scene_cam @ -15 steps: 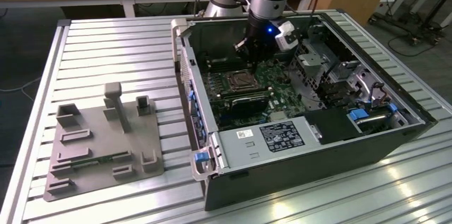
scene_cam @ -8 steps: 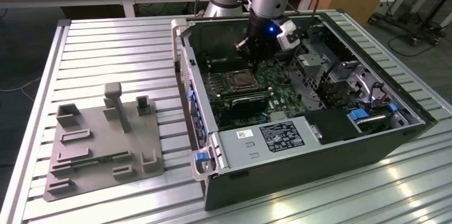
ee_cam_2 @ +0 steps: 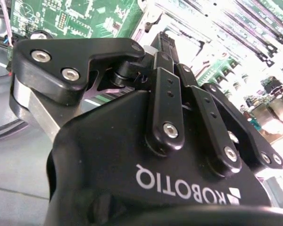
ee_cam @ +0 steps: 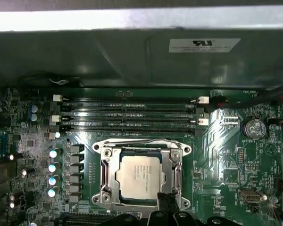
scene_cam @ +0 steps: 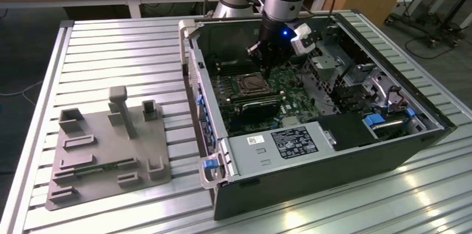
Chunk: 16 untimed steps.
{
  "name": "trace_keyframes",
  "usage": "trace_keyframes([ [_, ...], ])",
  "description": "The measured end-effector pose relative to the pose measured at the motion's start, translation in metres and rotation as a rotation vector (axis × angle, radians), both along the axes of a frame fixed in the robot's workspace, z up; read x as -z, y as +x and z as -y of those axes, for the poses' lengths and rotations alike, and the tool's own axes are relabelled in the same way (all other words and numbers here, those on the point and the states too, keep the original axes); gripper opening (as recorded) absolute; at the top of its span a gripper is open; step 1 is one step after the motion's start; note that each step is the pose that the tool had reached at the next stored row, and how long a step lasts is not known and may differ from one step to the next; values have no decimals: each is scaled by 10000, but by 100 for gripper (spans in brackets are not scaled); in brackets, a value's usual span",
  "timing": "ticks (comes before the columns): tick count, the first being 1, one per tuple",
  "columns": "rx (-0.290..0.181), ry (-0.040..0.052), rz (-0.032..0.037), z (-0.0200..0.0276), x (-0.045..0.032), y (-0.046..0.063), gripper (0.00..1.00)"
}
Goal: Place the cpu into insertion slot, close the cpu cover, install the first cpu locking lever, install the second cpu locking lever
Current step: 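Install the second cpu locking lever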
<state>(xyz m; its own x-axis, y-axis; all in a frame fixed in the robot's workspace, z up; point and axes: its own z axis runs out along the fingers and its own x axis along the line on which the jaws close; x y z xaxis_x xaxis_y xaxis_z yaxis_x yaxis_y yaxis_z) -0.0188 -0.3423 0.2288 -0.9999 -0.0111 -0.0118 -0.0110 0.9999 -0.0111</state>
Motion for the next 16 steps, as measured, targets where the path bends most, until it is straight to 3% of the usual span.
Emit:
trace_keyframes([
  [8,-1,1,0,13,-53,1,10],
  [16,0,-4,0,118,-59,0,10],
])
